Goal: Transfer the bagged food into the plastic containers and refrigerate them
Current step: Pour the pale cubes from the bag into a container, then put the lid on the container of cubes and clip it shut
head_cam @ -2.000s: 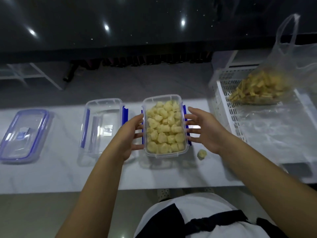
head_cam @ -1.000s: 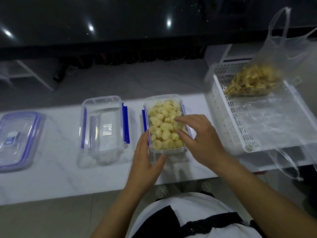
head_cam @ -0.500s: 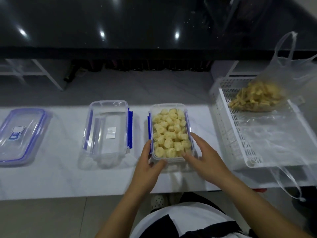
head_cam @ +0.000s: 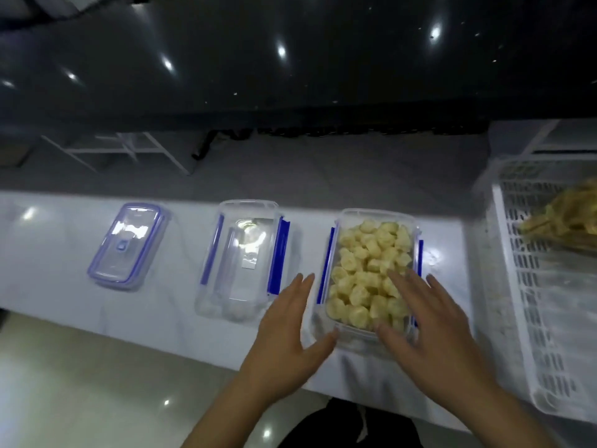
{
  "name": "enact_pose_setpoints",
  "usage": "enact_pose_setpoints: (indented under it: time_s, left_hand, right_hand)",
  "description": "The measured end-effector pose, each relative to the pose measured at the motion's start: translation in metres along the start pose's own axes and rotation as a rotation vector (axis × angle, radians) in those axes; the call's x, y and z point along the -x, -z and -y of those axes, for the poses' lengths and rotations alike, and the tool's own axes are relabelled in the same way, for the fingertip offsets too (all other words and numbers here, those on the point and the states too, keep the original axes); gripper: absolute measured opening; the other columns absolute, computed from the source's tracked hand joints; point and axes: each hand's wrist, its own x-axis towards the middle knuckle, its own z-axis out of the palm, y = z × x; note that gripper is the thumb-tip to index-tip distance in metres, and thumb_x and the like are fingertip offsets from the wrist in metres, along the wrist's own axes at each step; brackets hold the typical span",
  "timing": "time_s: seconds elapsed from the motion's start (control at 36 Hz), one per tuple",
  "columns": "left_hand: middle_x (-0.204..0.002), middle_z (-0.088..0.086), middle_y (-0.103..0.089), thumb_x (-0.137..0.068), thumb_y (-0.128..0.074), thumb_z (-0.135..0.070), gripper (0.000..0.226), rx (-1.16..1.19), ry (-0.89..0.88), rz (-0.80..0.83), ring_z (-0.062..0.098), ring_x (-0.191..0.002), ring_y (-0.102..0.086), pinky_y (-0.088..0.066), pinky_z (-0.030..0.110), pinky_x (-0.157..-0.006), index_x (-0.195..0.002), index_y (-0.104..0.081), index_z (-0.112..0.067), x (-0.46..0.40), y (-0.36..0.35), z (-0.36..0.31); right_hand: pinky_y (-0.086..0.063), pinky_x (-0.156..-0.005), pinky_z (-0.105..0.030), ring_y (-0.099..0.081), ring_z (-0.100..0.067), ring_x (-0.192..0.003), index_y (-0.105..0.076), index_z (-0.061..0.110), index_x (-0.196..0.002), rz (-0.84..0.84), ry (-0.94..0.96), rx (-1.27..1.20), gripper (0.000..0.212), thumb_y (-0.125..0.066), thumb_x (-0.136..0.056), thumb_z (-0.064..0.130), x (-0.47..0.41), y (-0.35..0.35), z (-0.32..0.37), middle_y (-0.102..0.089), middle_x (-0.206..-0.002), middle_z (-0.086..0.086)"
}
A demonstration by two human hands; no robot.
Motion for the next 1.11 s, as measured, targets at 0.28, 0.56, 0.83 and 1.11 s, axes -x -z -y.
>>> enact_pose_setpoints:
  time_s: [0.28,0.56,0.83,1.11]
  left_hand:
    - [-0.163,-0.023,0.017,-0.078,-0.041,-0.086,0.089,-0.288,0.162,-0.215,0.005,-0.149,0.019,-0.001,0.042,-0.124,-0.146,0.012,-0.061,0.036,0.090,0.086]
    - [-0.168,-0.005,0.005,-0.084,-0.065,-0.062,0.099,-0.170,0.375,-0.336,0.022,-0.155,0.003,-0.006,0.042,-0.124,-0.159,-0.006,-0.034,0.026,0.221,0.268]
    - [-0.163,0.000,-0.026,-0.075,-0.076,-0.063,0.110,-0.235,0.122,-0.150,0.022,-0.151,-0.019,-0.018,0.043,-0.122,-0.158,-0.016,-0.023,-0.024,0.306,0.391]
    - [-0.166,-0.007,-0.017,-0.067,-0.076,-0.069,0.118,-0.192,0.021,-0.061,0.020,-0.153,-0.015,-0.020,0.045,-0.123,-0.158,-0.009,-0.033,-0.054,0.312,0.431]
  right_hand:
    - [0.012,-0.121,-0.039,0.027,-0.006,-0.146,-0.002,0.054,-0.151,0.163,0.275,0.164,0.074,-0.030,-0.086,0.075,-0.044,-0.039,0.099,0.015,-0.162,0.022]
    - [0.013,-0.121,-0.045,0.029,-0.015,-0.147,0.011,0.051,-0.150,0.233,0.456,0.313,0.078,-0.028,-0.087,0.075,-0.089,-0.186,0.244,0.020,-0.164,0.013]
    - [-0.003,-0.121,-0.055,0.012,-0.030,-0.152,0.019,0.046,-0.151,0.277,0.229,0.348,0.110,-0.060,-0.079,0.072,-0.165,-0.328,0.334,0.008,-0.167,0.000]
    - [-0.003,-0.120,-0.052,0.007,-0.033,-0.152,0.013,0.037,-0.153,0.157,0.105,0.290,0.115,-0.057,-0.071,0.077,-0.181,-0.375,0.344,0.002,-0.167,-0.003]
